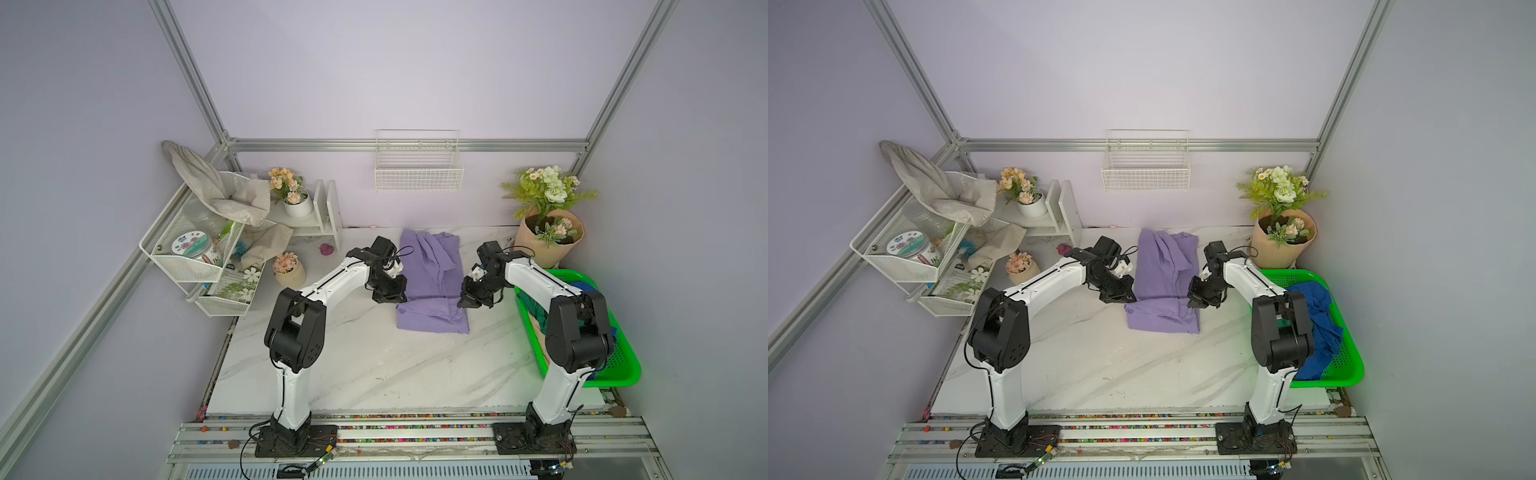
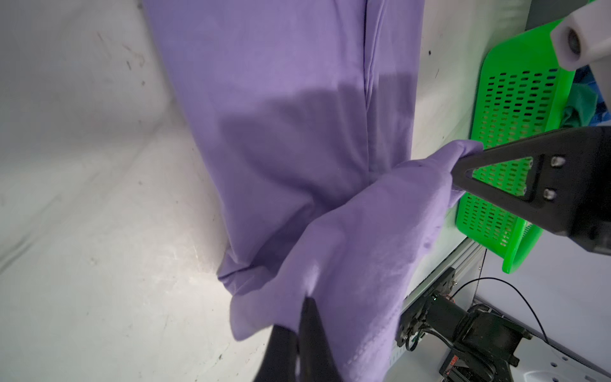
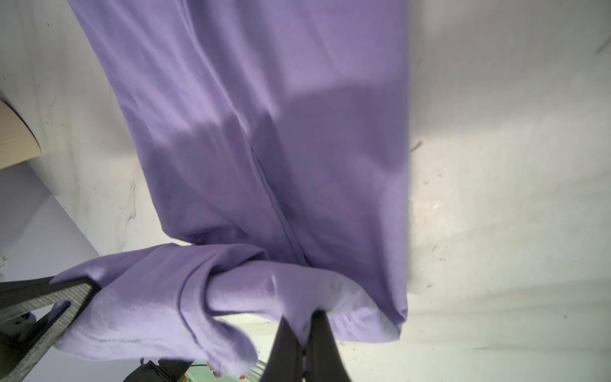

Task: Fold and stack t-shirts
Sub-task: Fold the T-shirt.

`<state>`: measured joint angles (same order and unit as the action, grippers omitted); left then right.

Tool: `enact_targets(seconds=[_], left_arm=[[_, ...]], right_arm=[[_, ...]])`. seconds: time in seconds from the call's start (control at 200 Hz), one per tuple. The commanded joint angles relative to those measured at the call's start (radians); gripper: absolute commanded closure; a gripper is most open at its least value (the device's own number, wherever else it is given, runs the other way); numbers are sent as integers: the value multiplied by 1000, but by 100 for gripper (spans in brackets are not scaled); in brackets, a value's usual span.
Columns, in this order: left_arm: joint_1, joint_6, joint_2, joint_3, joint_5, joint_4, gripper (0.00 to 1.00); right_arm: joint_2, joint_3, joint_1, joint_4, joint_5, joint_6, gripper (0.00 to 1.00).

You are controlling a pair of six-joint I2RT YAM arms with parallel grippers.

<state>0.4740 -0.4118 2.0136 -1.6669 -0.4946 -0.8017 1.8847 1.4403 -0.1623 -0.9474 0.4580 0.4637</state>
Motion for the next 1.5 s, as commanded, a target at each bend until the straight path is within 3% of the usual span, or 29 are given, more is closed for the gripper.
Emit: enact_targets(seconds=[0.0, 0.21, 0.51, 0.58, 0.7, 0.89, 1.05, 1.26, 1.38, 1.495], left_arm=[[-25, 71, 83, -179, -15, -56, 100], [-43, 80, 251, -333, -47, -68, 100], [-48, 80, 369, -370, 42, 34, 100], [-48, 74, 375, -363, 65, 66, 100], [-49, 53, 367, -346, 82, 130, 87], [-54, 35, 354, -365, 83, 206, 77], [-57, 34, 338, -330, 88, 245, 77], [-92, 25, 242, -232, 216, 336, 78], [-124, 19, 240, -255, 202, 330, 78], [-142, 21, 226, -228, 203, 308, 80]], right_arm=[[54, 72, 27, -17, -51, 0, 95], [149, 150, 51, -6, -42, 16, 95], [233, 250, 70, 18, -59, 50, 94], [242, 249, 70, 29, -56, 63, 94], [229, 207, 70, 59, -51, 75, 94], [202, 168, 70, 75, -70, 73, 94], [181, 157, 69, 94, -59, 79, 92], [151, 166, 70, 118, -84, 83, 88], [170, 231, 73, 117, -118, 81, 87], [189, 285, 74, 87, -113, 93, 79]])
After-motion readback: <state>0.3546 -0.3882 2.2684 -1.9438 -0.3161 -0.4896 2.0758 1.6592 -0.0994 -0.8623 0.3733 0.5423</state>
